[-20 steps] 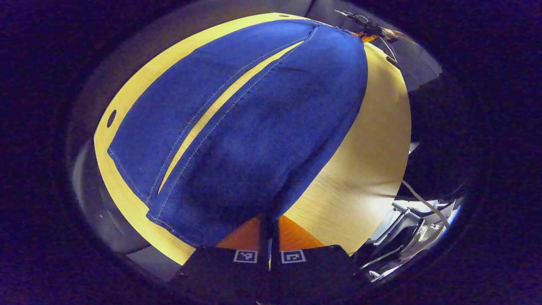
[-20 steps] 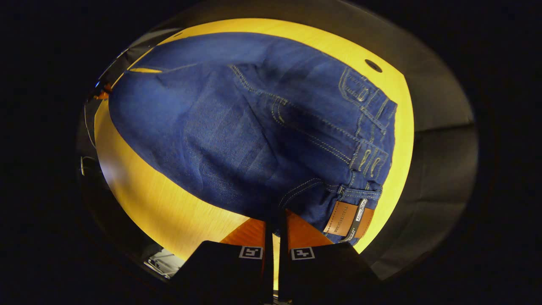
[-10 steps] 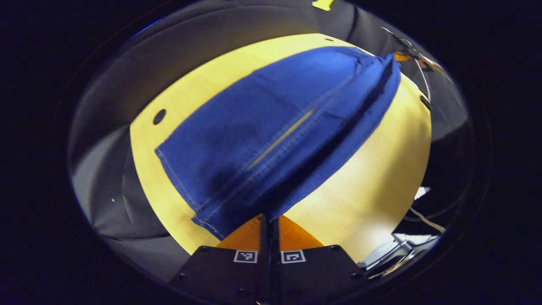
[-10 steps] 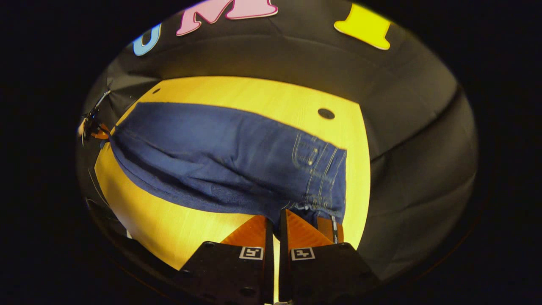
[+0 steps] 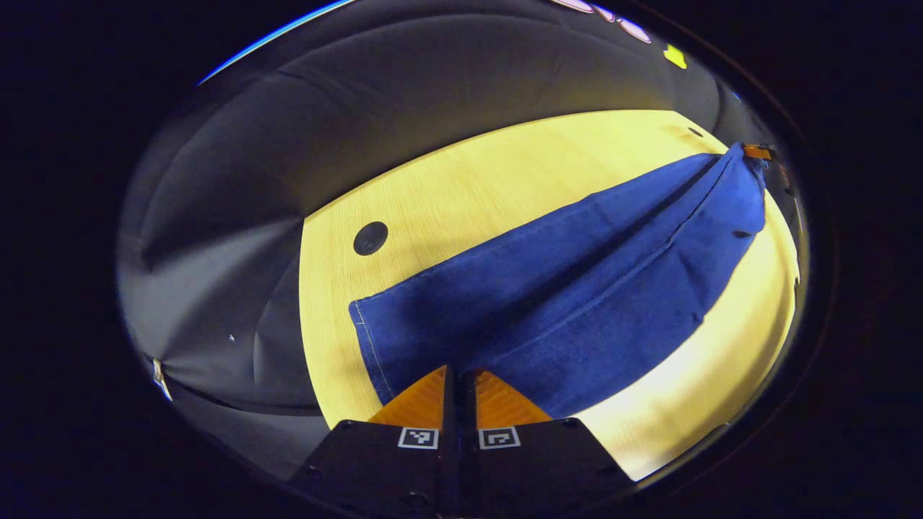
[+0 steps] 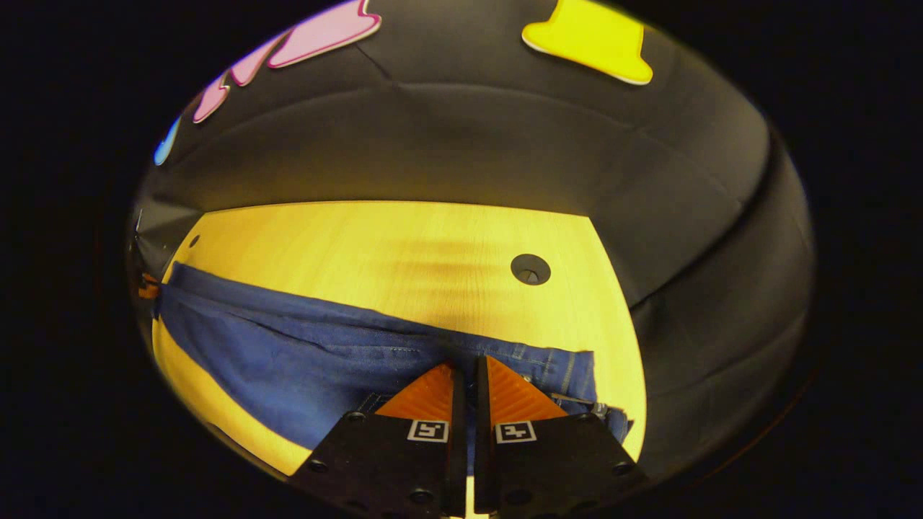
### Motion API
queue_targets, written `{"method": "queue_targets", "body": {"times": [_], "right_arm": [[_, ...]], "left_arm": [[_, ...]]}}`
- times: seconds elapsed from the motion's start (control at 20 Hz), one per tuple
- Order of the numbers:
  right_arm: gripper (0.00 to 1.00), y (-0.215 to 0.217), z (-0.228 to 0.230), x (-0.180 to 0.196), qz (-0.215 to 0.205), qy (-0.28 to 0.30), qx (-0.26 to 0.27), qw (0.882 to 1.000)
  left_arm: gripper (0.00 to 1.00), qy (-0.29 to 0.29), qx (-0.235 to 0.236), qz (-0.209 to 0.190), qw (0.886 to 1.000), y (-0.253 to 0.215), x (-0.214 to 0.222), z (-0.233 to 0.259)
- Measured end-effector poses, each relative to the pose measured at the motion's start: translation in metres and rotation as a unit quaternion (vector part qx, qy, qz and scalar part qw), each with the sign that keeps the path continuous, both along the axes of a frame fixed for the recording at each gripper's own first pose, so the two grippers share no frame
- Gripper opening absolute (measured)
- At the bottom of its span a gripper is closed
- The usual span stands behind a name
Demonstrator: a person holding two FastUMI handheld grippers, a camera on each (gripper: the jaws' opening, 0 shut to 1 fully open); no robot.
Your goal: Grasp the waist and the cuffs of the jeans and fold them to make the two legs overlap; first hold the waist and fold one-third of the jeans toward the cuffs, then hold the cuffs and fold the remaining one-third in the same direction to finish folding.
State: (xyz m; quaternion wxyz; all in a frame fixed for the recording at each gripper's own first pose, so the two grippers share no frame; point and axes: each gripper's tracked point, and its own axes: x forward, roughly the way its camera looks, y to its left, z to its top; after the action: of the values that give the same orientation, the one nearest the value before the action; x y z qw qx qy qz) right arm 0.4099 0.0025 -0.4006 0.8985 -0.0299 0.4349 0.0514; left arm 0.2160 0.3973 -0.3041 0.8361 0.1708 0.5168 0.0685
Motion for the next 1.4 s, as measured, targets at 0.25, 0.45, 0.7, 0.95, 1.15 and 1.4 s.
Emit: {"method": "queue_targets", "body": {"times": [0.25,0.45,0.7,0.95,1.15,1.4], "right_arm": [[0.69,0.017,-0.016,0.018,-0.023,0.0,0.052,0.998],[1.0,-0.006,0.043,0.021,-0.068,-0.046,0.108,0.991],[0.99,-0.056,0.074,-0.014,-0.17,-0.056,0.2,0.963],[0.99,-0.1,0.045,-0.066,-0.283,-0.011,0.255,0.924],[0.99,-0.098,-0.005,-0.087,-0.366,0.037,0.325,0.871],[0.99,-0.076,-0.039,-0.089,-0.399,0.07,0.368,0.837]], "left_arm": [[0.76,-0.08,0.008,0.02,0.997,0.0,0.023,0.009],[0.98,-0.183,-0.018,-0.017,0.983,-0.035,0.025,0.071],[0.97,-0.296,-0.114,-0.046,0.947,-0.119,0.001,0.148],[0.98,-0.331,-0.16,-0.073,0.927,-0.179,-0.031,0.182],[0.98,-0.314,-0.158,-0.09,0.932,-0.2,-0.05,0.184],[0.98,-0.296,-0.142,-0.083,0.941,-0.202,-0.072,0.176]]}}
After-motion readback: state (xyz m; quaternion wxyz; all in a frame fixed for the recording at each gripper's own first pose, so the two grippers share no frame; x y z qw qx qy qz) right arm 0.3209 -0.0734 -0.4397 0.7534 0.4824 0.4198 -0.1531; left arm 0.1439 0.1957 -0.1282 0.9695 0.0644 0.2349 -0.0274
